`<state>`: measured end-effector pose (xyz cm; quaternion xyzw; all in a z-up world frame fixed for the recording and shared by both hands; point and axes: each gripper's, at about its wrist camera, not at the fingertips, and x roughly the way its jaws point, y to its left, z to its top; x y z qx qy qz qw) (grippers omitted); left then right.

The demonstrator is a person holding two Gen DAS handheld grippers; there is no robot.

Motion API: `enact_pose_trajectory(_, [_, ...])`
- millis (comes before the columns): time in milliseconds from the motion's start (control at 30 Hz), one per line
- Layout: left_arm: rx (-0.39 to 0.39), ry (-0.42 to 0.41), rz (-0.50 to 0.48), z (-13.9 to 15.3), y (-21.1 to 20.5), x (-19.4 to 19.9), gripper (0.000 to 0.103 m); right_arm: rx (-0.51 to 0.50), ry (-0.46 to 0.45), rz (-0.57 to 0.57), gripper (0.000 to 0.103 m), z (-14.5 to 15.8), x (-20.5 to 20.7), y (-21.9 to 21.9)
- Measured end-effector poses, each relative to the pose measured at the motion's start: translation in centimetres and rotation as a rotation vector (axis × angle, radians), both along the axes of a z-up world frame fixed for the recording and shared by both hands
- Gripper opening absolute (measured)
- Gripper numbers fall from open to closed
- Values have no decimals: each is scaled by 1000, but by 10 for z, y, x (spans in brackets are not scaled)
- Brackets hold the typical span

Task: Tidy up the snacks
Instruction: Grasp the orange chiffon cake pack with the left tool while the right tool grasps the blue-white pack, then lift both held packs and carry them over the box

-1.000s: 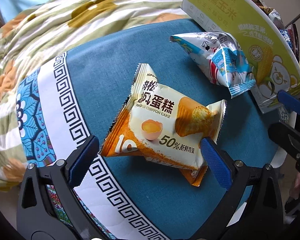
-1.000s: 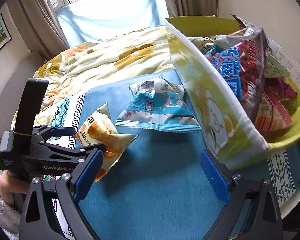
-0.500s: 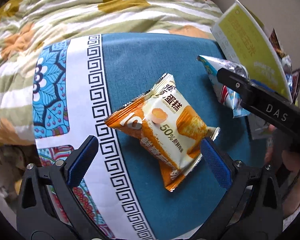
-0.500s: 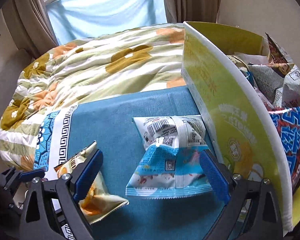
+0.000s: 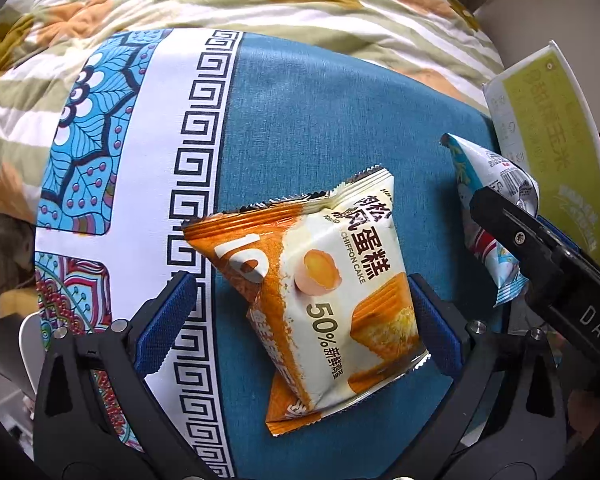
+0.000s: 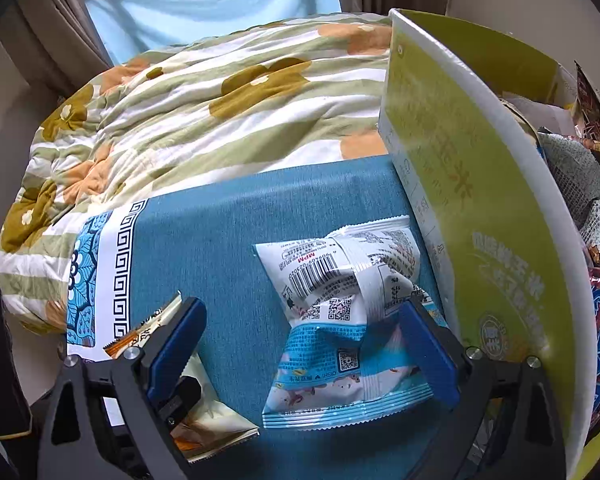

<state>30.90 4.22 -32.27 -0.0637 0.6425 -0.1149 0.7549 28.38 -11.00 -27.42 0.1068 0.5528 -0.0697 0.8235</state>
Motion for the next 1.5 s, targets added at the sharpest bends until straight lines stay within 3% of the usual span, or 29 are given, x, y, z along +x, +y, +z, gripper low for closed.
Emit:
enact_pose_trajectory(167, [36, 9, -6, -6, 13, -1, 99, -99, 22, 76, 96, -8, -4, 9])
enact_pose_trajectory(233, [45, 6, -11, -7, 16, -1, 93, -154, 25, 98, 96, -12, -4, 12])
enact_pose_trajectory(333, [75, -25, -42, -4, 16, -1, 75, -230, 30, 117, 94, -23, -1, 15])
enact_pose_trajectory(433, [74, -34, -49, -2, 20, 0, 69, -261, 50, 102, 82, -36, 2, 10])
enact_pose_trajectory(500, [71, -38, -46, -2, 22, 1, 68, -244, 49, 82, 72, -39, 4, 3])
enact_pose_trajectory(867, [73, -41, -28, -3, 34, 5, 68, -164, -13, 123, 72, -6, -15, 14])
enact_pose_trajectory(1033, [76, -43, -27, -3, 34, 11, 68, -97, -44, 107, 78, 18, -6, 15])
enact_pose_trajectory(1100, [76, -45, -28, -3, 34, 13, 68, -81, -75, 103, 91, 24, 4, 15])
enact_pose_trajectory(1133, [77, -46, -30, -3, 34, 15, 68, -83, -85, 100, 91, 25, 8, 15])
enact_pose_trajectory(1300, [79, -48, -39, -4, 35, 23, 68, -80, -94, 94, 91, 16, 45, 14])
enact_pose_trajectory(1500, [86, -51, -59, -4, 34, 29, 68, -79, 66, 98, 91, -30, 76, 7])
